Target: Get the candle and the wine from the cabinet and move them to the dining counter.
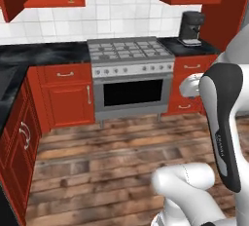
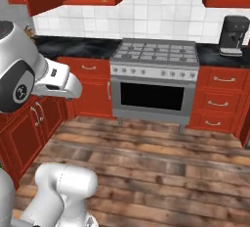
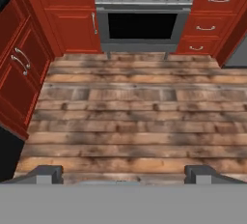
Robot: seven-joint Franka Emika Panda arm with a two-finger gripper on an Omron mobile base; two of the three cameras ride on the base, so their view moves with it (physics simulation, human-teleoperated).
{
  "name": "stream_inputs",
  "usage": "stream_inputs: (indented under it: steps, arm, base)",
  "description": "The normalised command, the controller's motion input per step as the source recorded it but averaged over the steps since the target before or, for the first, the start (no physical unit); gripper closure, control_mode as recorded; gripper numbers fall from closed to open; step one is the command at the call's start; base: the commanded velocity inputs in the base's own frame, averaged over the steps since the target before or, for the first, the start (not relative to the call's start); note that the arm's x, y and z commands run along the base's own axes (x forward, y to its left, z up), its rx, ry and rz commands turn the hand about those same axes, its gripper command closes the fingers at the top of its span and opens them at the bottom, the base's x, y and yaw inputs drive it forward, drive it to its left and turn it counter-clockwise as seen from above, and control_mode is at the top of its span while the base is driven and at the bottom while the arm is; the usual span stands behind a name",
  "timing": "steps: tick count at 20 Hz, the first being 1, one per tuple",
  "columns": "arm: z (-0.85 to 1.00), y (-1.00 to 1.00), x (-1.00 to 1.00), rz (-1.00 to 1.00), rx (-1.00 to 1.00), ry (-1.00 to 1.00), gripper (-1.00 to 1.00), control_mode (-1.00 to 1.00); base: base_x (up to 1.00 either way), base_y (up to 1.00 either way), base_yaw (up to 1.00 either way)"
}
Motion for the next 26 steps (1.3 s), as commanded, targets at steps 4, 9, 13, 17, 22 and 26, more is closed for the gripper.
stream_inputs:
  steps: [4,9,13,17,22,26]
  arm:
    - [0.00,0.00,0.00,0.00,0.00,0.00,-1.00,1.00]
    - [0.00,0.00,0.00,0.00,0.00,0.00,-1.00,1.00]
    - [0.00,0.00,0.00,0.00,0.00,0.00,-1.00,1.00]
    - [0.00,0.00,0.00,0.00,0.00,0.00,-1.00,1.00]
    - [0.00,0.00,0.00,0.00,0.00,0.00,-1.00,1.00]
    - [0.00,0.00,0.00,0.00,0.00,0.00,-1.00,1.00]
  base:
    - [1.00,0.35,0.00]
    - [1.00,0.45,0.00]
    - [1.00,0.57,0.00]
    - [1.00,0.53,0.00]
    - [1.00,0.37,0.00]
    - [0.74,0.03,0.00]
